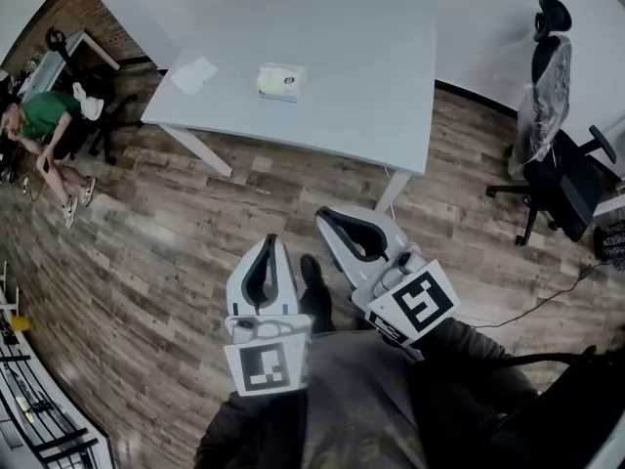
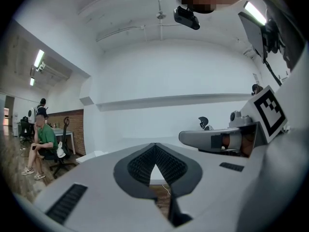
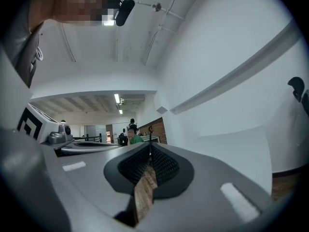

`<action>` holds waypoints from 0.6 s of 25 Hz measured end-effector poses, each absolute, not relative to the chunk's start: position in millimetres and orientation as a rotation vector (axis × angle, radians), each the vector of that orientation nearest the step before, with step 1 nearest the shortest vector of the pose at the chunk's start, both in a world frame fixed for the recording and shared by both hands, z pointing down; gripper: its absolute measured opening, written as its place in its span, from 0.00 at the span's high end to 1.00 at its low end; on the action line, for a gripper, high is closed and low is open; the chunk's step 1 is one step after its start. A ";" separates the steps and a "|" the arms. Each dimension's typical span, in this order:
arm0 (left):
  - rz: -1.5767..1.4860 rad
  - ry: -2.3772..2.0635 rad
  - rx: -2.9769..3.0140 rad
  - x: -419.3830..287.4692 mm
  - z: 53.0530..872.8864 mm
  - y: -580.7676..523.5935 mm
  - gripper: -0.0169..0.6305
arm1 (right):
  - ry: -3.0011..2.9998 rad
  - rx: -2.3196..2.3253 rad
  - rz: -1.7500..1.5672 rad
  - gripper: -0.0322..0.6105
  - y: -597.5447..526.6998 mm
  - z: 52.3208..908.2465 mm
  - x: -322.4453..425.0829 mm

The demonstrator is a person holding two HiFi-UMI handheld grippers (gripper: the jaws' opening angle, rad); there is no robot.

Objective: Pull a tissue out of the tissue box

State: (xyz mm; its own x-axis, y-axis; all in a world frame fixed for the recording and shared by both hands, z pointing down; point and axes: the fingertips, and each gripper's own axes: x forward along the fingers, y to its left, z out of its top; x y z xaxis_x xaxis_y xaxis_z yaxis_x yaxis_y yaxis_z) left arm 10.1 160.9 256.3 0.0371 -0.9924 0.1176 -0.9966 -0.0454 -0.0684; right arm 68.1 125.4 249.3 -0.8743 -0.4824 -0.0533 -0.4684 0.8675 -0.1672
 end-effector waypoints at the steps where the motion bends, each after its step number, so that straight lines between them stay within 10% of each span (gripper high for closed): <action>1: 0.196 -2.131 2.251 2.6 258.2 146.8 0.98 | 2.948 -0.776 -0.226 0.93 112.1 252.1 61.6; 15: 0.094 -1.964 2.367 -124.4 257.4 -28.9 0.98 | 2.953 -1.011 -0.212 0.93 -54.2 260.3 -60.9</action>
